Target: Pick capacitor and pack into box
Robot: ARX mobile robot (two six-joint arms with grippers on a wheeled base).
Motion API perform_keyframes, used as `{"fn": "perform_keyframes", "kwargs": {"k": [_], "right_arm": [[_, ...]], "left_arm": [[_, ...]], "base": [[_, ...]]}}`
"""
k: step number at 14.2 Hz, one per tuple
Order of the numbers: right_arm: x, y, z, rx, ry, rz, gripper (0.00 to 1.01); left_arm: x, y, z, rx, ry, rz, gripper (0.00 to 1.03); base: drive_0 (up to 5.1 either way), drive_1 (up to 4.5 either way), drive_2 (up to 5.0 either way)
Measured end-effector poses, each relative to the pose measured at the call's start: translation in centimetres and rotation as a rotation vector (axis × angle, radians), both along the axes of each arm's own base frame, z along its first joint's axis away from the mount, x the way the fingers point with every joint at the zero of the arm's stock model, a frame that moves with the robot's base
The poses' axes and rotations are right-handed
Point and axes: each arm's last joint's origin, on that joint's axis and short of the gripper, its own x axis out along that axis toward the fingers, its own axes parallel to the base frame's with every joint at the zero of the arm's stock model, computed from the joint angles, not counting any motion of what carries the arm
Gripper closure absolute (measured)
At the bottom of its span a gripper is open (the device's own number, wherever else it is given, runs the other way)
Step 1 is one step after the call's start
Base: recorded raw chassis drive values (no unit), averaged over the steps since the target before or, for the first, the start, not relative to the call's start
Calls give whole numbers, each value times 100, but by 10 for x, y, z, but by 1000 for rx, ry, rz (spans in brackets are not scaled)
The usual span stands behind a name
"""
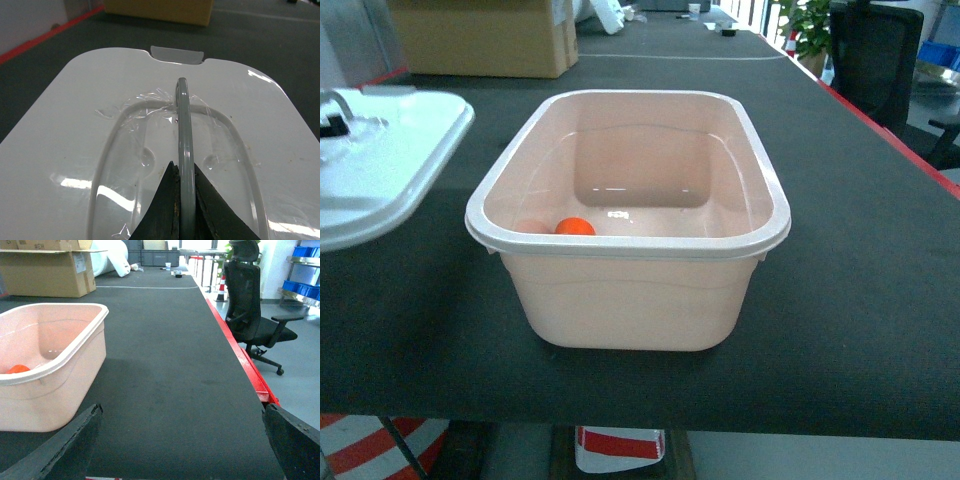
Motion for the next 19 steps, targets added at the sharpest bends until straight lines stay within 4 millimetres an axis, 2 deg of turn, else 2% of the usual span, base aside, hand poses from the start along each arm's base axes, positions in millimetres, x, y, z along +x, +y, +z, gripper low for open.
{"fn": "perform_keyframes", "kwargs": {"k": [2, 4, 6, 7, 8, 10, 11, 12, 19], "right_arm": [[0, 0, 0, 0, 0, 0, 3], [0, 0, 0, 0, 0, 0, 3], [0, 0, 0, 0, 0, 0, 3], [0, 0, 0, 0, 0, 0, 3], [0, 0, 0, 0, 0, 0, 3], [0, 0, 0, 0, 0, 0, 3], [0, 0, 0, 0, 0, 0, 3], [0, 0, 0, 0, 0, 0, 3], [0, 0, 0, 0, 0, 0, 3]], "left_arm": [[-20, -9, 35, -29, -7, 12, 101], [-38, -34, 81, -65, -48, 35, 101], [-62, -76, 124, -114, -118, 19, 101], [-70, -105, 132, -131, -130, -9, 101], [-74, -134, 128, -141, -108, -47, 101], [-80, -198, 106, -141, -42, -132, 101], [-83, -225, 93, -137, -8, -160, 101], [-80, -241, 85, -132, 8, -162, 101], [-59, -274, 63, -119, 52, -151, 101]], "base": [[0, 0, 0], [0, 0, 0], [0, 0, 0], [0, 0, 0], [0, 0, 0], [0, 0, 0], [0, 0, 0], [0, 0, 0], [0, 0, 0]]}}
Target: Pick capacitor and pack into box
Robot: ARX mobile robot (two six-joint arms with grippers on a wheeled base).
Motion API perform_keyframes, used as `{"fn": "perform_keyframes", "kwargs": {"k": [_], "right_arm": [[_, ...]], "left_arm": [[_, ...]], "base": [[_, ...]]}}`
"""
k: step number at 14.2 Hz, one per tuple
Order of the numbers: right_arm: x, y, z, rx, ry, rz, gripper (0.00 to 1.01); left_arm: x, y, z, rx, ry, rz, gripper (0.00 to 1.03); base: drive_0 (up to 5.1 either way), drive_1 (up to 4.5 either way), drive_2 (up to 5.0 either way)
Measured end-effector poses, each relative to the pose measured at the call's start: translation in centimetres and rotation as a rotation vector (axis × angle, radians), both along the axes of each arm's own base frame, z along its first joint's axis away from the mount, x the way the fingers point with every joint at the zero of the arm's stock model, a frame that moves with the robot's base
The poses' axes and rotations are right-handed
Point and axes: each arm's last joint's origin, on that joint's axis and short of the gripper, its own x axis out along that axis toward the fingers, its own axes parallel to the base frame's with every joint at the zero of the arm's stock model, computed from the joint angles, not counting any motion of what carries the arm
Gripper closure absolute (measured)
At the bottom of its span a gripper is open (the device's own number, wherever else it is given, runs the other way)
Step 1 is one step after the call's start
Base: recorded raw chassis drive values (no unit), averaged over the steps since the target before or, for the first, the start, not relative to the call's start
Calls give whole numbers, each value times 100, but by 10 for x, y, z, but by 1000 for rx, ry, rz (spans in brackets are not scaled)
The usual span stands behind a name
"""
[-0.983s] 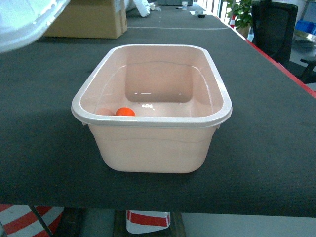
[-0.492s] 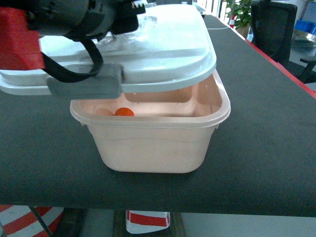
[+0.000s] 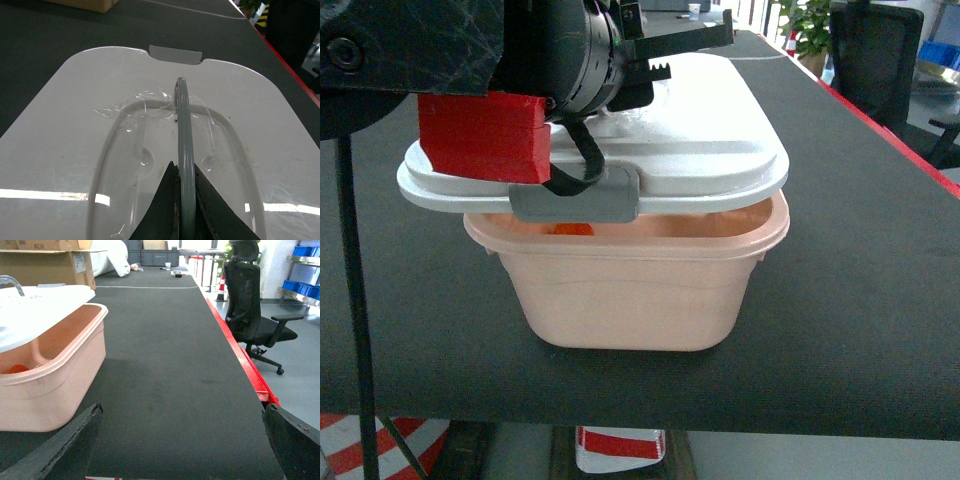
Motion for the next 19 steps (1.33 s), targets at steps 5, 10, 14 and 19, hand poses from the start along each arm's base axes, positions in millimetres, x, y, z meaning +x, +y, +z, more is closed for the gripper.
{"fn": "perform_keyframes", "kwargs": {"k": [5, 10, 14, 19], "right_arm": [[0, 0, 0, 0, 0, 0, 3], [0, 0, 0, 0, 0, 0, 3], [0, 0, 0, 0, 0, 0, 3], [0, 0, 0, 0, 0, 0, 3]], "left_arm": [[9, -14, 2, 30, -31, 5, 101], [11, -14, 2, 42, -45, 14, 58], [6, -11, 8, 4, -90, -19, 4], [-57, 56, 95, -152, -397, -14, 5]], "base": [[0, 0, 0], [0, 0, 0], [0, 0, 0], [0, 0, 0]]}}
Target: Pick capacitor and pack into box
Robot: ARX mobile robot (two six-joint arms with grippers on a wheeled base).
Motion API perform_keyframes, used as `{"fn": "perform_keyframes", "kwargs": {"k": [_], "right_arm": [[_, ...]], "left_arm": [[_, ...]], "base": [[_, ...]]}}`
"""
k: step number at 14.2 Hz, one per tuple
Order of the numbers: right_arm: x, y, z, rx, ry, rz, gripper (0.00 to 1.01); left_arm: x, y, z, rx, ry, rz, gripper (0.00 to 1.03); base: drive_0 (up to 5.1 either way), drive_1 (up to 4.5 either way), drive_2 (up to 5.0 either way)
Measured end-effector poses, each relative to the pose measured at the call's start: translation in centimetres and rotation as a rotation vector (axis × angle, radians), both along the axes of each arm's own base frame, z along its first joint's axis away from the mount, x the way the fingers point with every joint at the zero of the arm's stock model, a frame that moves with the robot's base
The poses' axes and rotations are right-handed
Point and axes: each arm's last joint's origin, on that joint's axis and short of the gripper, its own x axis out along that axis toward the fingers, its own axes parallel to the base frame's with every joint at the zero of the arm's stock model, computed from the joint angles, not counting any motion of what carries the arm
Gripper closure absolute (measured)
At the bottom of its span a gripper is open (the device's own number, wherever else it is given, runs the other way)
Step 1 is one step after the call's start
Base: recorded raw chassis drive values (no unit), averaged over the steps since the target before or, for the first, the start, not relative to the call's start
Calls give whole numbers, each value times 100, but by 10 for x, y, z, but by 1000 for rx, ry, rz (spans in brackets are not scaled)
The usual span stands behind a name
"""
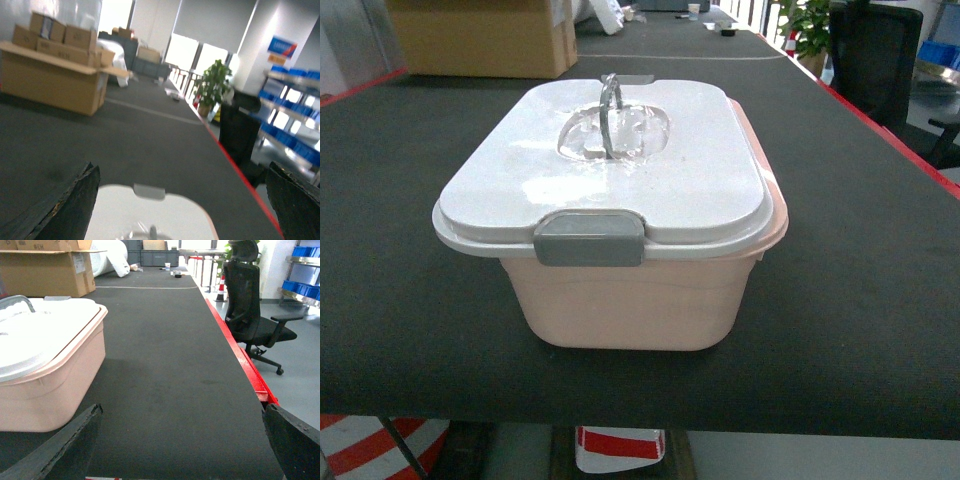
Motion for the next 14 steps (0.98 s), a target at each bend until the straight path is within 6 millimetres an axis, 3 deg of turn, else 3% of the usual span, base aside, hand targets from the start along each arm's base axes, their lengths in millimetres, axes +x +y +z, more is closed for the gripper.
{"fn": "perform_keyframes", "kwargs": {"k": [1, 2, 4, 6, 9, 11, 14], "right_arm": [[0, 0, 0, 0, 0, 0, 3], [0, 0, 0, 0, 0, 0, 3], [0, 0, 0, 0, 0, 0, 3], [0, 0, 0, 0, 0, 0, 3], [0, 0, 0, 0, 0, 0, 3], [0, 0, 0, 0, 0, 0, 3], [0, 0, 0, 0, 0, 0, 3]], "left_arm": [[-18, 26, 8, -17, -50, 30, 5], [-33, 52, 3, -11, -55, 81, 5], [-65, 103, -30, 43, -14, 199, 5], [-96, 137, -66, 86, 66, 223, 5], [-96, 136, -75, 92, 96, 186, 5], [-104, 145, -79, 214, 192, 109, 23], [-123, 148, -107, 290, 213, 97, 62]], "base": [[0, 0, 0], [0, 0, 0], [0, 0, 0], [0, 0, 0], [0, 0, 0], [0, 0, 0], [0, 0, 0]]}}
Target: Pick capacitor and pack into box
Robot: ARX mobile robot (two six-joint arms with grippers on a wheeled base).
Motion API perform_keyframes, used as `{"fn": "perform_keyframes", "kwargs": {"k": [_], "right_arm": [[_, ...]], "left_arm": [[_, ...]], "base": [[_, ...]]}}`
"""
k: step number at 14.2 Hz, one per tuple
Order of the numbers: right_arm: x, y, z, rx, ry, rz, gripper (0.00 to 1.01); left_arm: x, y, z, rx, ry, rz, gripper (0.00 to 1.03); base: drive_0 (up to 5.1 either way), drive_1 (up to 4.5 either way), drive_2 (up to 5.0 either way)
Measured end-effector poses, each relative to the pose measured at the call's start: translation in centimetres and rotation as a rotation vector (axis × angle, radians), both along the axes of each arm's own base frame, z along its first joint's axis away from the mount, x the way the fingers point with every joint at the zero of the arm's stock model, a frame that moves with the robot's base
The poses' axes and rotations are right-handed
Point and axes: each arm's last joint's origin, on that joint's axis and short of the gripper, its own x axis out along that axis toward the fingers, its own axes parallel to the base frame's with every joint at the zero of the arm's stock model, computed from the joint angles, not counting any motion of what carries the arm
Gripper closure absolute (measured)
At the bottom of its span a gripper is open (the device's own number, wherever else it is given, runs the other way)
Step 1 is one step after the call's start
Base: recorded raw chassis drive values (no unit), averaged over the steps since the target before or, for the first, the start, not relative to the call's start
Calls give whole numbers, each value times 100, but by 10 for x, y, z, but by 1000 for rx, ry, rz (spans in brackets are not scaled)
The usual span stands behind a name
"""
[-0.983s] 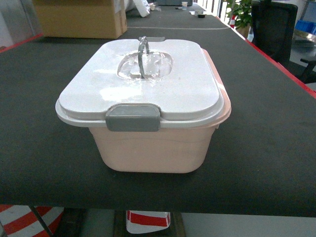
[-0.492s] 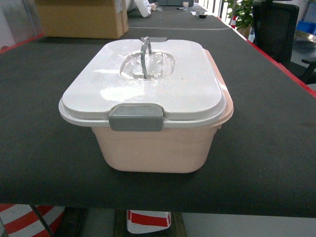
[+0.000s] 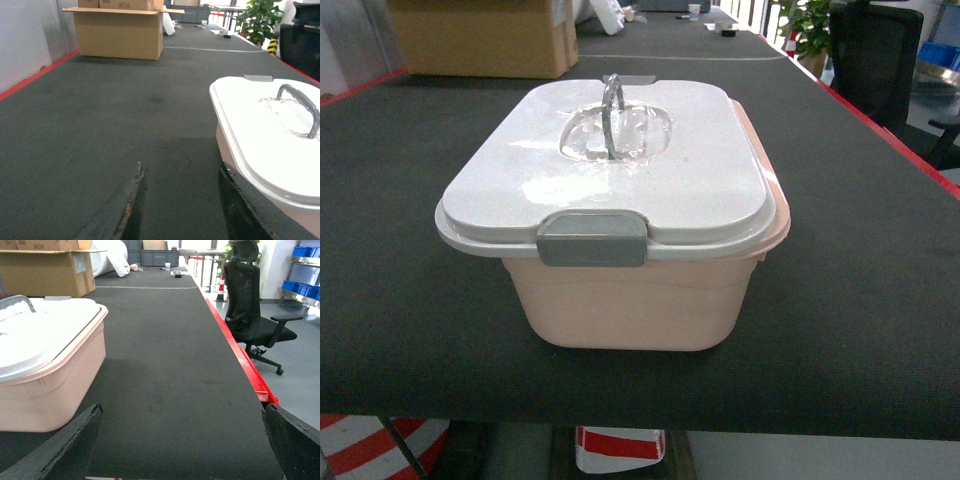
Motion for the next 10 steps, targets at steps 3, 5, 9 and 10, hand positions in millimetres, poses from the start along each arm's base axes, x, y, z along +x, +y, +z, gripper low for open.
{"fn": "perform_keyframes", "kwargs": {"k": [3, 5, 9, 10], "right_arm": [[0, 0, 0, 0, 0, 0, 3], [0, 0, 0, 0, 0, 0, 3], [0, 0, 0, 0, 0, 0, 3], [0, 0, 0, 0, 0, 0, 3]], "left_arm": [[-15, 0, -13, 3, -12, 1, 101], [-22, 0, -22, 4, -3, 1, 101], [-35, 0, -32, 4, -7, 0, 101], [-37, 0, -33, 4, -8, 1, 101]], "base": [[0, 0, 0], [0, 0, 0], [0, 0, 0], [0, 0, 0]]}}
